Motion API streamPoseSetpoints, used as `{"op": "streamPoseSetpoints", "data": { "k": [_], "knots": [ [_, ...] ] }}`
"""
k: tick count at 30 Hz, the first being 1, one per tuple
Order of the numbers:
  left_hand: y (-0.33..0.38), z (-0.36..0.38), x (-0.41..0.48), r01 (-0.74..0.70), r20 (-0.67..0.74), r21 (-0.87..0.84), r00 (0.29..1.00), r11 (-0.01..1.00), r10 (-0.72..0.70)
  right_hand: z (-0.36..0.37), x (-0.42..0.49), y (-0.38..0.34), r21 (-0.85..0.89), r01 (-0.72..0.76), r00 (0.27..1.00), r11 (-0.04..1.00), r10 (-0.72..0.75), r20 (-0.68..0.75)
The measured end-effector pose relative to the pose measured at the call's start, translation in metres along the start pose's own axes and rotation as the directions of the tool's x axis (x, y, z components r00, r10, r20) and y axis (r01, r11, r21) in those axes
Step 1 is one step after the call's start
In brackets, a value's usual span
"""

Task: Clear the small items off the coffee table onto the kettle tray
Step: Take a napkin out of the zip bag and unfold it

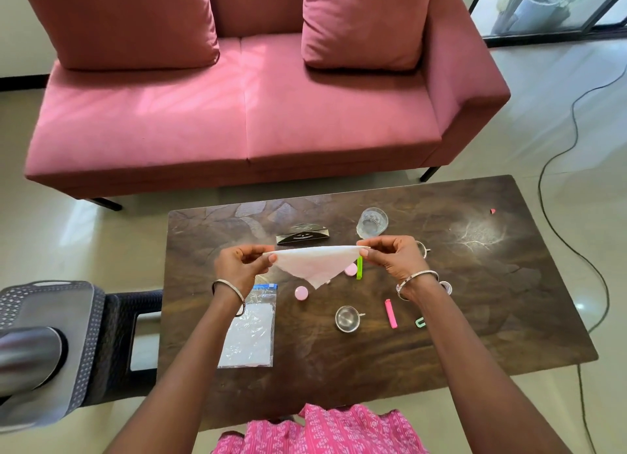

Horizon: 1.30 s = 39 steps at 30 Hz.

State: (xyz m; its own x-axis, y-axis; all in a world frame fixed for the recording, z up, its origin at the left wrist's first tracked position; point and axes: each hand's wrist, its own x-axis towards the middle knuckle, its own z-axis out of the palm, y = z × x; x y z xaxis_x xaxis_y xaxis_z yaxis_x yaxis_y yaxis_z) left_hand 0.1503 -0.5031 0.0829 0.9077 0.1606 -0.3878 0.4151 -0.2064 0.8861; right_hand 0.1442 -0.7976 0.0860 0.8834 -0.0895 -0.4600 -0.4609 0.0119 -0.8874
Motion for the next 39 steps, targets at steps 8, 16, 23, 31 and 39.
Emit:
{"op": "streamPoseSetpoints", "data": {
  "k": [8,16,23,31,39],
  "knots": [
    [-0.018,0.009,0.026,0.076,0.082,0.01,0.994,0.997,-0.076,-0.005,0.027,0.01,0.078,-0.154,0.987,0.985,0.15,0.058],
    [-0.036,0.037,0.069,0.34,0.051,-0.295,0.939,0.893,-0.341,0.026,0.071,0.024,0.2,-0.316,0.945,0.928,0.327,-0.024],
    [-0.055,0.063,0.131,0.507,0.039,-0.381,0.844,0.773,-0.534,0.058,0.139,0.051,0.319,-0.403,0.874,0.858,0.464,-0.144],
    [-0.083,0.079,0.177,0.606,0.059,-0.357,0.774,0.711,-0.63,0.075,0.195,0.084,0.496,-0.524,0.746,0.693,0.654,-0.125],
    [-0.1,0.083,0.193,0.651,0.092,-0.313,0.746,0.692,-0.66,0.075,0.207,0.106,0.42,-0.723,0.61,0.548,0.793,0.014]
  ]
}}
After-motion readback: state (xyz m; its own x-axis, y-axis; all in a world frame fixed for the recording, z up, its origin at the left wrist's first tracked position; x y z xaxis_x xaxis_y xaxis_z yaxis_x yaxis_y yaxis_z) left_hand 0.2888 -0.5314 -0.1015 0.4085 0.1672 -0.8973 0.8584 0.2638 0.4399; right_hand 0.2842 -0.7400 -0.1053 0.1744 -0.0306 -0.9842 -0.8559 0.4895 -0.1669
